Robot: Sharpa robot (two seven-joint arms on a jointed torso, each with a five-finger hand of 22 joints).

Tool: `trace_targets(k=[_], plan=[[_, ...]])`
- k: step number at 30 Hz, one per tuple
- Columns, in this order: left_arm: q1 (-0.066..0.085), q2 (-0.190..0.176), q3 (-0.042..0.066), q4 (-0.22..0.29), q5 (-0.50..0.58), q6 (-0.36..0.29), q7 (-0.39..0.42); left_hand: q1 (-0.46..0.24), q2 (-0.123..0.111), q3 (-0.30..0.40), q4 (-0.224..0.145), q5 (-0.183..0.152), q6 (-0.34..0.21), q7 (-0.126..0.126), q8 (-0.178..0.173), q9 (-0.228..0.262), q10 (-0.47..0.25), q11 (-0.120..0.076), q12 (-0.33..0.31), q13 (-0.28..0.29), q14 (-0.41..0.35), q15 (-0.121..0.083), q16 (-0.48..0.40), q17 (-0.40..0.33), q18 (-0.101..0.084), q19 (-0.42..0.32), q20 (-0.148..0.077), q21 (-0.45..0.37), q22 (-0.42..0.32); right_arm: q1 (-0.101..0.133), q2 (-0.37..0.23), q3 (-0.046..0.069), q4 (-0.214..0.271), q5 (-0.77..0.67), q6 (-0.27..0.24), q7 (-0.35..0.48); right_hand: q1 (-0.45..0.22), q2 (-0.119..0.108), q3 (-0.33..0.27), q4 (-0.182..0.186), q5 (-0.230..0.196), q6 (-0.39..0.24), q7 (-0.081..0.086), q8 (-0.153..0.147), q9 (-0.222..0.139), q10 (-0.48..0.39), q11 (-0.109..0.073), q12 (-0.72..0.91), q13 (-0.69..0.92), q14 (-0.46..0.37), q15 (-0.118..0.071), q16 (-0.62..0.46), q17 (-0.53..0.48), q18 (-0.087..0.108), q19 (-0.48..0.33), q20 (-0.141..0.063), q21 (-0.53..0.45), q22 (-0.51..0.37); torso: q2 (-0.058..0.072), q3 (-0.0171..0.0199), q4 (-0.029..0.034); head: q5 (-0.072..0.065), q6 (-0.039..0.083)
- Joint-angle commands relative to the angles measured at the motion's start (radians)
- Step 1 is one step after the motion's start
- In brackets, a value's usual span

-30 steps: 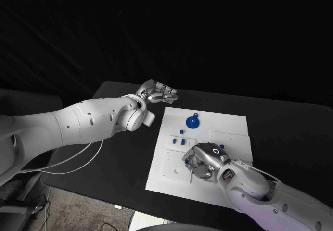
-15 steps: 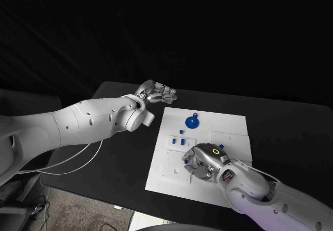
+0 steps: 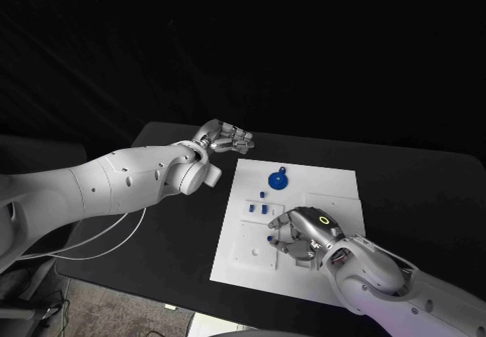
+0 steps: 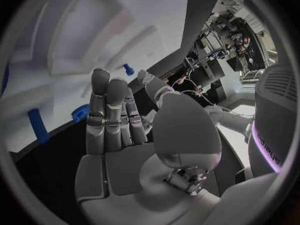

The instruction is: Assemble the parts on the task board

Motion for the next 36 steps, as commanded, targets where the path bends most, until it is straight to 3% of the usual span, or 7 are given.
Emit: trace_targets(k=[1,8,12,22,25,28,36], plan=[[0.001,0.001,0.001,0.0,0.005,0.013,0.007,0.001,0.012,-0.004,-0.003,0.0,0.002,0.006,-0.003,0.0,-0.009,0.001,0.004,0.001,0.001,0.001,-0.002,0.001,-0.006,0.007,0.002,0.006,-0.001,0.002,-0.013,0.019,0.021,0.085,-0.049,0.029,0.013,0.0,-0.014,0.003,0.001,-0.007,-0.001,-0.004,-0.001,-0.002,0.0,0.004,0.001,0.001,0.001,0.003,-0.002,0.011,0.038,0.007,0.007,-0.007,-0.001,-0.0005,-0.0008,-0.01,0.006],[0.001,0.002,0.001,-0.003,0.007,0.015,0.007,0.001,0.012,-0.004,-0.003,0.0,0.002,0.006,-0.003,0.0,-0.009,0.001,0.004,0.001,0.001,0.001,-0.002,0.001,-0.006,0.007,0.002,0.006,-0.001,0.013,-0.068,0.083,0.06,0.166,0.049,0.035,0.007,0.004,0.022,0.0,0.031,-0.006,0.007,-0.003,-0.001,0.029,-0.006,0.003,0.001,0.006,-0.004,0.008,0.0,0.005,0.039,0.002,0.02,-0.009,-0.001,-0.0001,-0.0018,-0.034,0.018],[0.001,0.002,0.001,-0.004,0.007,0.017,0.007,0.001,0.012,-0.004,-0.003,0.0,0.002,0.006,-0.003,0.0,-0.009,0.001,0.004,0.001,0.001,0.001,-0.002,0.001,-0.006,0.007,0.002,0.006,-0.001,0.038,-0.104,0.102,0.065,0.157,0.138,0.033,0.004,0.005,0.032,-0.005,0.039,-0.01,0.008,-0.003,0.0,0.028,-0.005,0.003,0.001,0.007,-0.004,0.01,0.002,0.002,0.038,0.0,0.028,-0.007,-0.001,0.0,-0.0032,-0.049,0.026],[0.001,0.004,0.001,-0.007,0.008,0.021,0.006,0.001,0.012,-0.006,-0.005,0.001,0.001,0.006,-0.003,0.0,-0.009,0.001,0.004,0.001,0.001,0.001,-0.002,0.001,-0.005,0.007,0.002,0.006,-0.004,0.094,-0.167,0.114,0.034,0.088,0.302,-0.019,0.044,0.018,-0.174,0.007,0.033,-0.081,-0.019,-0.003,-0.001,-0.055,0.012,0.006,0.003,-0.023,0.013,0.007,-0.005,0.003,0.018,0.016,0.001,-0.02,-0.001,0.002,-0.003,-0.072,0.038],[0.001,0.005,0.001,-0.008,0.008,0.022,0.006,0.001,0.012,-0.006,-0.005,0.001,0.001,0.006,-0.003,0.0,-0.009,0.001,0.004,0.001,0.001,0.001,-0.002,0.001,-0.005,0.007,0.002,0.006,-0.004,0.099,-0.171,0.114,0.022,0.08,0.336,-0.027,0.09,-0.002,-0.263,0.101,-0.016,-0.138,-0.047,-0.003,-0.002,-0.12,0.032,0.007,0.002,-0.038,0.03,0.007,-0.014,0.015,0.012,0.034,-0.019,-0.033,0.0,0.0014,-0.0021,-0.075,0.039],[0.001,0.006,0.001,-0.009,0.008,0.023,0.006,0.001,0.012,-0.006,-0.005,0.001,0.001,0.006,-0.003,0.0,-0.009,0.001,0.004,0.001,0.001,0.001,-0.002,0.001,-0.005,0.007,0.002,0.006,-0.004,0.101,-0.169,0.114,0.011,0.065,0.353,-0.035,0.13,-0.022,-0.288,0.178,-0.029,-0.151,-0.045,-0.005,-0.003,-0.137,0.036,0.005,0.001,-0.044,0.032,0.013,-0.024,0.018,0.016,0.037,-0.031,-0.04,0.0,0.0011,-0.0018,-0.079,0.038],[0.001,0.007,0.001,-0.01,0.009,0.025,0.006,0.001,0.014,-0.008,-0.005,0.001,0.001,0.006,-0.003,0.0,-0.009,0.001,0.004,0.001,0.001,0.001,-0.002,0.001,-0.005,0.008,0.002,0.006,-0.007,0.102,-0.157,0.114,-0.011,0.032,0.387,-0.05,0.132,0.003,-0.252,0.146,-0.039,-0.094,-0.032,-0.003,-0.001,-0.109,0.027,0.004,0.001,-0.04,0.024,0.019,-0.03,0.012,0.025,0.03,-0.034,-0.039,0.001,0.0006,0.0001,-0.083,0.035]])
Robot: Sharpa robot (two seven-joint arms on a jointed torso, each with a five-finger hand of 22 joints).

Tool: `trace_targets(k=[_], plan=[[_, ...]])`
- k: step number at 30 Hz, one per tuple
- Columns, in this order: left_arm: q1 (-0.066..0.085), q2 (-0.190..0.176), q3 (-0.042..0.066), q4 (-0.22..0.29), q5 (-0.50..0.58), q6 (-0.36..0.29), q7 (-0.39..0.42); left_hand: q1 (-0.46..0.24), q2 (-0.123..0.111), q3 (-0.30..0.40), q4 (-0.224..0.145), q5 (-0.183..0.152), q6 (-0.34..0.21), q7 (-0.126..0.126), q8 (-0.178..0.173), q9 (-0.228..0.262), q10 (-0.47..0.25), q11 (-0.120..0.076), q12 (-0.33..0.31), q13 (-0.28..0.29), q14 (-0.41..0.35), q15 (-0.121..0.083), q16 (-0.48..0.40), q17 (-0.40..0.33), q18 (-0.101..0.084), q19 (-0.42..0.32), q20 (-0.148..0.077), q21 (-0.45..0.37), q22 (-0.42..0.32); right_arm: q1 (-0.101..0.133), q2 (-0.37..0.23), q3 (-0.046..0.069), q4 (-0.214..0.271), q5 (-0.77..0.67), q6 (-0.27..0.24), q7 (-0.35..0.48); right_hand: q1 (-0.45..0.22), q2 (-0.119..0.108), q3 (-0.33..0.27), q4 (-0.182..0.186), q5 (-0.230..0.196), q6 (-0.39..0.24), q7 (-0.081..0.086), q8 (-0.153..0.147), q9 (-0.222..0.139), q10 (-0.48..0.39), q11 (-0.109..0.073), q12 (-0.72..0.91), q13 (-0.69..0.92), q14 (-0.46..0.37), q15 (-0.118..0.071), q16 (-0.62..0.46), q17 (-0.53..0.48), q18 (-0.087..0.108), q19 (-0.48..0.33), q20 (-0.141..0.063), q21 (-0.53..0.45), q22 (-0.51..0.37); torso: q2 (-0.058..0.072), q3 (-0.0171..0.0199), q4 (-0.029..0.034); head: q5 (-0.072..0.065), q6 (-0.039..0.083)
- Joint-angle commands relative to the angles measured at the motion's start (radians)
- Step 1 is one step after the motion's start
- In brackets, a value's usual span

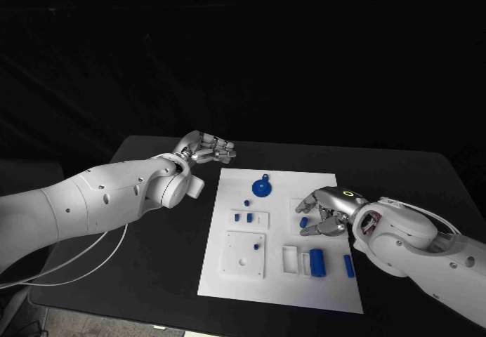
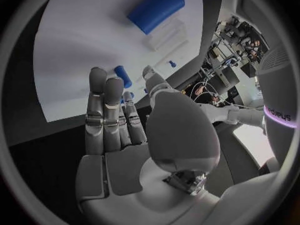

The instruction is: Assemble the parts on the task board

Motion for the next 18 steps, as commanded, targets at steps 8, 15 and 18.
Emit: trace_targets(k=[8,15,18], plan=[[0.001,0.001,0.001,0.0,0.007,0.016,0.006,0.0,0.013,-0.004,-0.001,0.0,0.0,0.006,-0.003,0.0,-0.009,0.001,0.004,0.001,0.0,0.002,-0.002,0.001,-0.006,0.008,0.002,0.006,-0.004,0.0,0.017,-0.001,-0.019,-0.059,0.032,-0.014,-0.051,0.043,0.235,-0.122,-0.078,0.076,0.029,-0.003,0.0,0.115,-0.027,0.001,-0.002,0.025,-0.026,0.011,0.001,-0.007,0.037,-0.021,0.018,0.016,0.0,-0.0009,0.0019,-0.003,-0.005],[0.001,0.0,0.001,0.0,0.007,0.016,0.006,0.0,0.013,-0.004,-0.001,0.0,0.0,0.006,-0.003,0.0,-0.009,0.001,0.004,0.001,0.0,0.002,-0.002,0.001,-0.006,0.008,0.002,0.006,-0.004,0.0,0.021,-0.001,-0.018,-0.064,-0.003,-0.007,-0.086,0.046,0.379,-0.141,-0.08,0.121,0.035,-0.002,0.001,0.178,-0.045,0.0,-0.001,0.041,-0.036,0.013,0.005,-0.017,0.039,-0.032,0.04,0.03,0.0,-0.002,0.0006,-0.002,-0.006],[0.001,0.0,0.001,0.0,0.007,0.016,0.006,0.0,0.013,-0.004,-0.001,0.0,0.0,0.006,-0.003,0.0,-0.009,0.001,0.004,0.001,0.0,0.002,-0.002,0.001,-0.006,0.008,0.002,0.006,-0.004,0.0,0.021,-0.001,-0.016,-0.066,-0.009,-0.005,-0.092,0.05,0.4,-0.144,-0.08,0.142,0.035,0.0,0.002,0.206,-0.052,0.001,-0.001,0.044,-0.041,0.012,0.006,-0.02,0.038,-0.036,0.046,0.033,0.0,-0.0021,0.0012,-0.002,-0.006]])
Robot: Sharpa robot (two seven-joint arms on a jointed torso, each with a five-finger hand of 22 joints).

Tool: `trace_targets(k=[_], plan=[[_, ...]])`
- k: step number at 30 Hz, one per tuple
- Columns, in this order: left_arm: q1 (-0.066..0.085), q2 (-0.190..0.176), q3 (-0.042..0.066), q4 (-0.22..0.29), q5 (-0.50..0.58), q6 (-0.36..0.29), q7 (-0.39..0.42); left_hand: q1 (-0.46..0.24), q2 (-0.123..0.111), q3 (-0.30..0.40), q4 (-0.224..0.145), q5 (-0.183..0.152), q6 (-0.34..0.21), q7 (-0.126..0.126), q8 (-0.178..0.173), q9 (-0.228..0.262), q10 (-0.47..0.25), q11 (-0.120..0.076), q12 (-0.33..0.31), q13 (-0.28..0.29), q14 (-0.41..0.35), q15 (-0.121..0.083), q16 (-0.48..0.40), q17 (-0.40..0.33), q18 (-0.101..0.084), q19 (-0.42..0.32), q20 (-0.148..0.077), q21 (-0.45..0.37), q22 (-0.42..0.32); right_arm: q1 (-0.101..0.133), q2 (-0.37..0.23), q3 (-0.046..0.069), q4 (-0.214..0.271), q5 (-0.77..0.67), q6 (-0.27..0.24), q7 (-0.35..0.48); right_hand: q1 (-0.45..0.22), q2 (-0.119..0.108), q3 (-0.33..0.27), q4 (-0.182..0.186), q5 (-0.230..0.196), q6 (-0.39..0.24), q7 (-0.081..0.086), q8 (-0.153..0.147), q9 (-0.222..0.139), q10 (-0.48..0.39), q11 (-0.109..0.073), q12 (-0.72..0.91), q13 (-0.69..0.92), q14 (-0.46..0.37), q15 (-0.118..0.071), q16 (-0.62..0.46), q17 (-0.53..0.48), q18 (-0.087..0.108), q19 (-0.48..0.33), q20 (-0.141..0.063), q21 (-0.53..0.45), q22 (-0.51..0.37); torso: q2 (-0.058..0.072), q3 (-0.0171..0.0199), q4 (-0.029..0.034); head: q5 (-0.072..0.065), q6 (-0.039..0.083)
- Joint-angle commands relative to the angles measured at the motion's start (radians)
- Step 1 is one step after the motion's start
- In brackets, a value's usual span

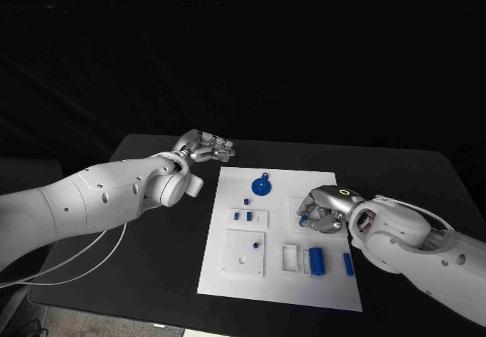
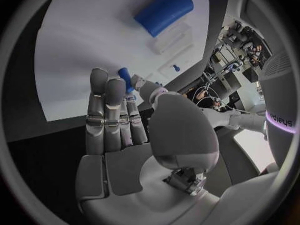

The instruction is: Assemble the parts on the task board

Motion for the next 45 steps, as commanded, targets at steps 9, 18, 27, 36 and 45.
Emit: trace_targets(k=[9,18,27,36,45], plan=[[0.001,0.0,0.001,0.002,0.006,0.013,0.005,-0.003,0.012,-0.004,-0.001,0.001,0.002,0.006,-0.003,0.0,-0.006,-0.002,0.004,0.001,0.001,0.001,-0.002,0.001,-0.006,0.009,0.002,0.007,-0.003,-0.001,0.003,-0.001,0.005,-0.045,-0.014,-0.003,-0.01,0.018,0.042,-0.025,-0.003,0.065,-0.012,0.0,0.002,0.062,-0.019,0.001,0.001,0.011,-0.016,0.0,0.006,-0.024,0.035,-0.019,0.018,0.01,-0.001,-0.0008,-0.0002,0.002,-0.003],[0.001,-0.002,0.001,0.003,0.006,0.015,0.003,-0.003,0.012,-0.004,-0.001,0.001,0.002,0.006,-0.003,0.0,-0.006,-0.002,0.004,0.001,0.001,0.001,-0.002,0.001,-0.006,0.009,0.002,0.007,-0.003,-0.001,0.003,-0.005,0.003,-0.084,-0.016,-0.026,-0.006,0.032,0.058,-0.057,-0.002,0.098,-0.017,-0.001,0.003,0.093,-0.027,0.002,0.001,0.013,-0.024,-0.005,0.013,-0.029,0.033,-0.028,0.026,0.021,-0.001,0.0,-0.0009,0.005,-0.006],[0.001,-0.002,0.001,0.003,0.006,0.016,0.003,-0.003,0.012,-0.004,-0.001,0.001,0.002,0.006,-0.003,0.0,-0.006,-0.002,0.004,0.001,0.001,0.001,-0.002,0.001,-0.006,0.009,0.002,0.007,-0.003,-0.001,0.002,-0.006,0.018,-0.107,-0.059,-0.036,-0.019,0.035,0.122,-0.097,0.005,0.131,-0.023,-0.002,0.004,0.128,-0.035,0.002,0.003,0.021,-0.031,-0.011,0.015,-0.026,0.031,-0.033,0.047,0.048,0.0,0.0011,-0.0014,0.009,-0.006],[0.001,-0.001,0.001,0.002,0.006,0.016,0.004,-0.003,0.012,-0.004,-0.001,0.001,0.002,0.006,-0.003,0.0,-0.006,-0.002,0.004,0.001,0.001,0.001,-0.002,0.001,-0.006,0.009,0.002,0.007,-0.003,-0.001,-0.012,-0.001,0.063,-0.062,-0.12,-0.025,-0.028,0.035,0.134,-0.1,0.007,0.142,-0.027,-0.002,0.005,0.139,-0.039,0.002,0.003,0.023,-0.035,-0.013,0.017,-0.028,0.034,-0.037,0.064,0.058,-0.001,0.0011,-0.0016,0.015,-0.008],[0.001,0.0,0.001,0.0,0.006,0.015,0.005,-0.003,0.012,-0.005,-0.003,0.002,0.001,0.006,-0.003,0.0,-0.008,-0.002,0.004,0.001,0.0,0.001,-0.002,0.001,-0.005,0.009,0.002,0.007,-0.005,-0.001,-0.016,0.01,0.126,-0.018,-0.138,-0.013,-0.031,0.036,0.137,-0.1,0.006,0.146,-0.028,-0.001,0.005,0.143,-0.04,0.002,0.003,0.023,-0.038,-0.015,0.018,-0.029,0.034,-0.04,0.067,0.061,-0.001,0.0007,-0.0014,0.024,-0.012]])
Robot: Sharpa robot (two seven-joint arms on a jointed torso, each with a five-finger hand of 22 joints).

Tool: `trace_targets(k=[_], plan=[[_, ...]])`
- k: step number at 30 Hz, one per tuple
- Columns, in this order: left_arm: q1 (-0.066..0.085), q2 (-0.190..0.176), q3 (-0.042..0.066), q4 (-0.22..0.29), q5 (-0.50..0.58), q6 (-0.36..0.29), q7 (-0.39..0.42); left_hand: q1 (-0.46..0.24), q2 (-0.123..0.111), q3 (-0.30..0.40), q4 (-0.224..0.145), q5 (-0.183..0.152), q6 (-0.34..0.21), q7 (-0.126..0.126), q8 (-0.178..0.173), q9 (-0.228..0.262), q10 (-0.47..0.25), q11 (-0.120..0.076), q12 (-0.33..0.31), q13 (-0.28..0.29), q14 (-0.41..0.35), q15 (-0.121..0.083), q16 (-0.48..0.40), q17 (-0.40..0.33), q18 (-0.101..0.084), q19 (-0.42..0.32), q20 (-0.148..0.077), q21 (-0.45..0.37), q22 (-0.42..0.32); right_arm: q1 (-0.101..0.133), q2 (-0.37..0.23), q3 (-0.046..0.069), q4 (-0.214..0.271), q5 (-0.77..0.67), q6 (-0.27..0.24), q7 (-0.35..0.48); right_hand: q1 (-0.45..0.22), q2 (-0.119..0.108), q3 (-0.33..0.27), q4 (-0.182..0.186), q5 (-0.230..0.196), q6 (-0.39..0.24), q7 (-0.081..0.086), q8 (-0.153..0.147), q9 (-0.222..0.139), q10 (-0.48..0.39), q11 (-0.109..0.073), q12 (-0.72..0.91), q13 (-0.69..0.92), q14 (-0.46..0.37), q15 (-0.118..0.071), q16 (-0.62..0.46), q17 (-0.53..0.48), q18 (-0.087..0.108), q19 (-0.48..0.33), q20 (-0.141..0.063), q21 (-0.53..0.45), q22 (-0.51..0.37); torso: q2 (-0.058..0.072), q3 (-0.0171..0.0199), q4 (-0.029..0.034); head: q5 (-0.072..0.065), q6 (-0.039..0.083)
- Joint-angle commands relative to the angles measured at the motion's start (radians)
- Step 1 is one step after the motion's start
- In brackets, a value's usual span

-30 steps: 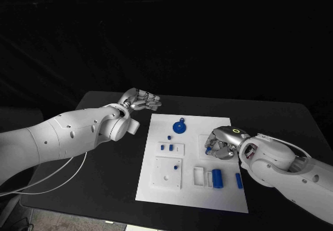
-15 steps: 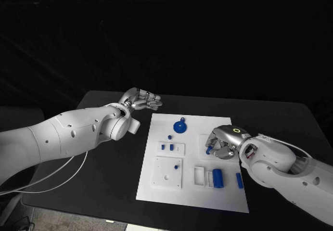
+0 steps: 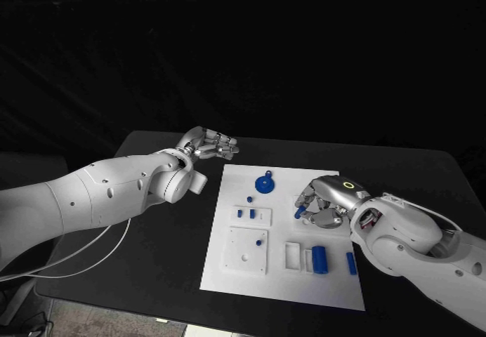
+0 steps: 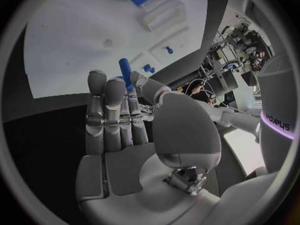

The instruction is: Assemble the parts on the task board

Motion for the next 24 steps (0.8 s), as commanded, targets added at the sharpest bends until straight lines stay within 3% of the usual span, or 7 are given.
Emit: trace_targets(k=[1,8,12,16,24], plan=[[0.001,0.002,0.001,0.001,0.005,0.011,0.007,0.001,0.008,-0.005,-0.003,0.002,0.001,0.006,-0.003,0.0,-0.008,-0.002,0.004,0.001,0.0,0.001,-0.002,0.001,-0.005,0.005,-0.001,0.003,-0.001,-0.001,0.007,0.002,0.024,0.035,-0.028,0.016,-0.005,0.007,0.006,0.002,0.002,0.007,-0.002,0.004,0.001,0.02,-0.01,0.004,0.002,0.0,-0.008,-0.006,0.002,0.013,0.034,-0.008,0.003,0.001,0.0,-0.0008,0.0002,0.007,-0.002],[0.001,0.007,0.001,0.0,0.005,0.011,0.008,0.002,0.009,-0.004,-0.005,0.003,0.001,0.006,-0.003,0.0,-0.008,-0.002,0.004,0.001,0.0,0.001,-0.002,0.001,-0.005,0.005,-0.002,0.003,-0.001,-0.001,0.051,0.002,0.046,0.038,-0.029,0.026,-0.007,0.009,0.005,0.001,0.004,0.008,-0.002,0.003,0.001,0.021,-0.01,0.003,0.002,0.0,-0.009,-0.007,0.002,0.012,0.034,-0.009,0.006,0.002,-0.001,-0.0022,0.0004,0.02,-0.006],[0.001,0.011,0.001,-0.002,0.006,0.011,0.008,0.002,0.009,-0.004,-0.005,0.003,0.001,0.006,-0.003,0.0,-0.008,-0.002,0.004,0.001,0.0,0.001,-0.002,0.001,-0.005,0.005,-0.002,0.003,-0.001,-0.003,0.082,-0.005,0.051,0.027,-0.034,0.032,-0.007,0.01,0.005,0.0,0.006,0.008,-0.002,0.003,0.001,0.021,-0.01,0.003,0.003,0.0,-0.01,-0.008,0.002,0.012,0.034,-0.01,0.004,0.002,-0.001,-0.0015,0.002,0.029,-0.008],[0.001,0.014,0.001,-0.004,0.007,0.011,0.009,0.002,0.009,-0.004,-0.005,0.003,0.001,0.006,-0.003,0.0,-0.008,-0.002,0.004,0.001,0.0,0.001,-0.002,0.001,-0.005,0.005,-0.002,0.003,-0.001,-0.004,0.111,-0.026,0.053,0.017,-0.036,0.037,-0.008,0.01,0.004,-0.001,0.007,0.008,-0.002,0.004,0.001,0.021,-0.01,0.003,0.002,0.0,-0.01,-0.008,0.002,0.012,0.034,-0.01,0.004,0.002,-0.001,-0.002,0.0018,0.035,-0.011],[0.001,0.02,0.001,-0.006,0.009,0.013,0.009,0.002,0.009,-0.004,-0.005,0.003,0.001,0.006,-0.003,0.0,-0.008,-0.002,0.004,0.001,0.0,0.001,-0.002,0.001,-0.005,0.005,-0.002,0.003,-0.001,-0.005,0.166,-0.093,0.045,-0.01,-0.043,0.048,-0.008,0.011,0.004,-0.005,0.009,0.009,-0.002,0.003,0.001,0.021,-0.01,0.003,0.002,0.0,-0.01,-0.009,0.002,0.011,0.034,-0.01,0.006,0.004,0.0,-0.0016,0.0016,0.051,-0.014]])
